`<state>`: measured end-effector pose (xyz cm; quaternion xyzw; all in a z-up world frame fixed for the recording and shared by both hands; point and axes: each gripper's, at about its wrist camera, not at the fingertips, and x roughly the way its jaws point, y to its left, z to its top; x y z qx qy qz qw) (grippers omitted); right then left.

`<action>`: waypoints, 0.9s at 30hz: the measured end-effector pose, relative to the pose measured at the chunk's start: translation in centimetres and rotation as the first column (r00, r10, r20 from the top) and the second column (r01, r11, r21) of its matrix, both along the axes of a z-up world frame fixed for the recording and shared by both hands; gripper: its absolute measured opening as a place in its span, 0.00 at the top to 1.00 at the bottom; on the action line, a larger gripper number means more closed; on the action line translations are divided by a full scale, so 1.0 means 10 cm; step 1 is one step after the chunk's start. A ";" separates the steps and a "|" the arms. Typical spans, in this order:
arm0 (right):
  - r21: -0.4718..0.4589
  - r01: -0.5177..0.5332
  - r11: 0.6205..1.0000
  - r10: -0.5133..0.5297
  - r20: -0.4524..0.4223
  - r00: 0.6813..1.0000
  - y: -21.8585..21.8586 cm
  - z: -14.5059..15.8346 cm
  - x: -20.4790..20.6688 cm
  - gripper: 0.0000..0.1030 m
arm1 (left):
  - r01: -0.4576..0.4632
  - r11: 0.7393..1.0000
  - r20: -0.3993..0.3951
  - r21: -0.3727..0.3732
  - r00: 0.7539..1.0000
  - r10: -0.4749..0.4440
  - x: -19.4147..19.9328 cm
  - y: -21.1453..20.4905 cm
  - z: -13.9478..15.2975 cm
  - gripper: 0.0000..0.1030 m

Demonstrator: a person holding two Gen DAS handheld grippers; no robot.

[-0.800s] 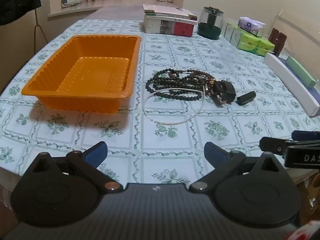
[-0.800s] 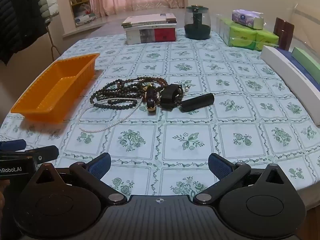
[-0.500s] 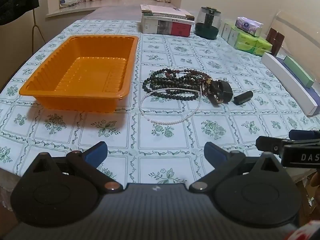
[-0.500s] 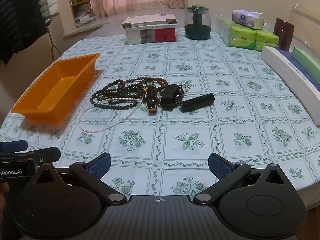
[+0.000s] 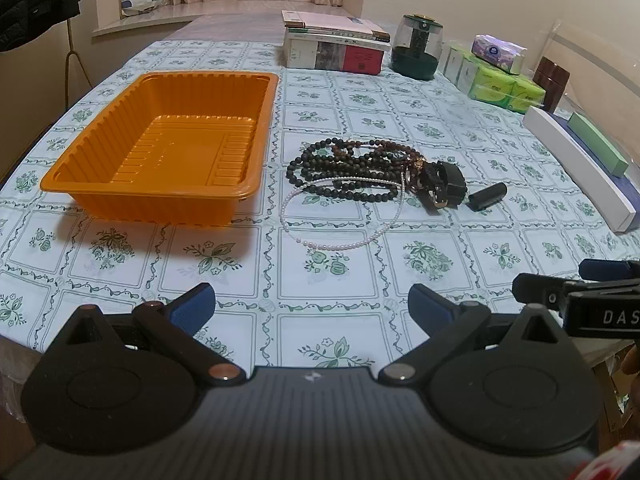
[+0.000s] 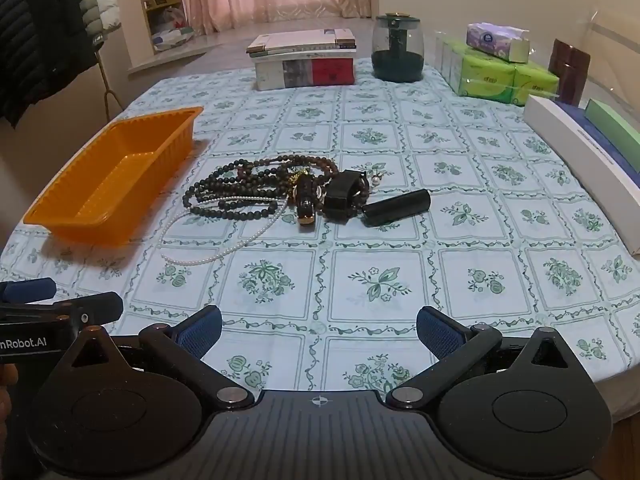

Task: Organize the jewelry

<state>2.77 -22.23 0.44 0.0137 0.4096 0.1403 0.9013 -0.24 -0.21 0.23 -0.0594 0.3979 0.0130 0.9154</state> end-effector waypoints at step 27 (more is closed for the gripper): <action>-0.004 0.001 1.000 -0.001 0.002 1.000 0.00 0.00 -0.01 0.00 | 0.013 1.000 -0.002 -0.001 1.000 -0.013 0.01 -0.02 0.00 0.01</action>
